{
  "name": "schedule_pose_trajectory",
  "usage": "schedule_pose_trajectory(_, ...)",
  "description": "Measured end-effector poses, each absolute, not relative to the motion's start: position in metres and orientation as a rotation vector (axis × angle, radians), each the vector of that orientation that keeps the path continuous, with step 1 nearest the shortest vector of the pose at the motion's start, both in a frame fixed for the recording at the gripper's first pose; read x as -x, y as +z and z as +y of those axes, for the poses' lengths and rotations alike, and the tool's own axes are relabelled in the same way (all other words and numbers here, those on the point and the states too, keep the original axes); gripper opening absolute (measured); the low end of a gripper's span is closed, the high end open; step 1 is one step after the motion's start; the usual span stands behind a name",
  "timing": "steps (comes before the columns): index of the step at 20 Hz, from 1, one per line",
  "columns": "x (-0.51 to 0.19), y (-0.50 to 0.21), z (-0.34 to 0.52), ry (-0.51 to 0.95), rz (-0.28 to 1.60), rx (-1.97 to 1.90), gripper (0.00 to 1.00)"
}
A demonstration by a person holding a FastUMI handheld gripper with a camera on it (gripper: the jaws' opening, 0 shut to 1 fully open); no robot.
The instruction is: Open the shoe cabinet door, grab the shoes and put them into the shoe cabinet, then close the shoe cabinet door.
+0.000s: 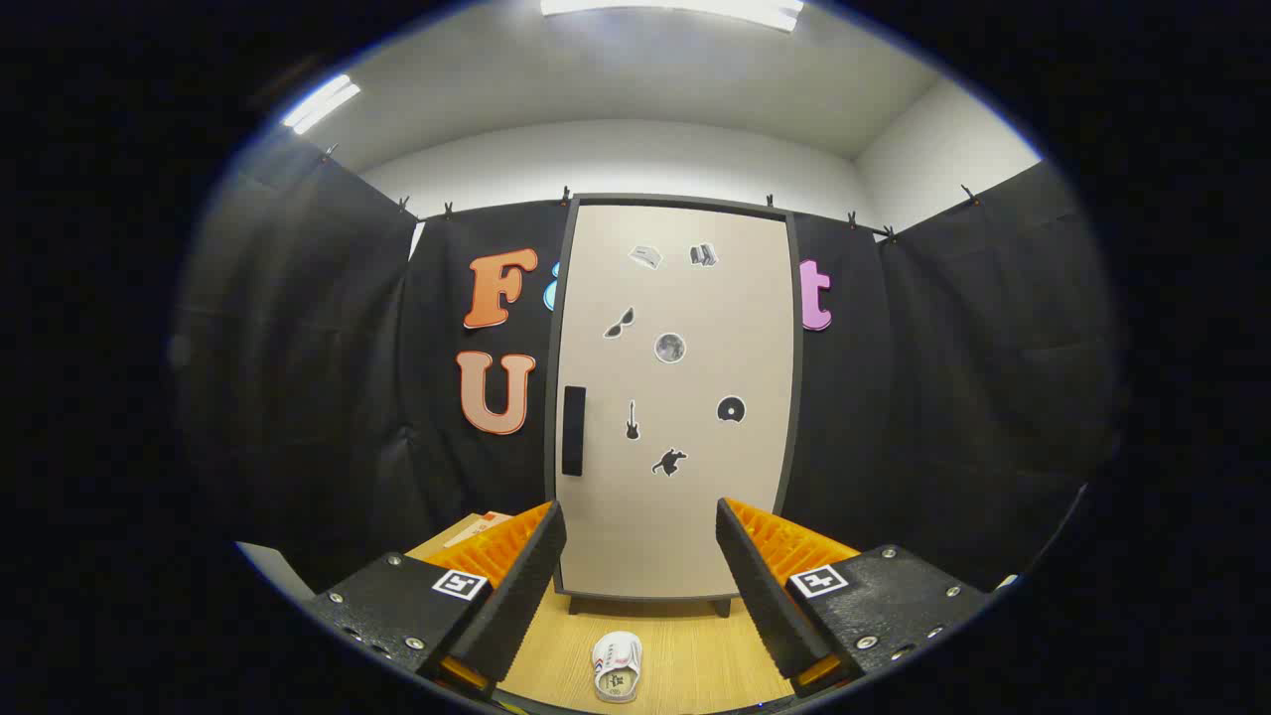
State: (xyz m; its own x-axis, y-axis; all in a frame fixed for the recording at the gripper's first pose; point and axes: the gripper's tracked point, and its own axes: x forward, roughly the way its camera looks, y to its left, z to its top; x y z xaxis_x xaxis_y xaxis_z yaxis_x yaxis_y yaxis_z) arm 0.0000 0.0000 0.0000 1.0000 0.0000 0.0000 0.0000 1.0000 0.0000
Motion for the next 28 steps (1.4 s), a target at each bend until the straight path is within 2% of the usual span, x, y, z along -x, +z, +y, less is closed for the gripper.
schedule_pose_trajectory(28, -0.019, 0.001, 0.026, -0.006, -0.001, 0.005, 0.95)
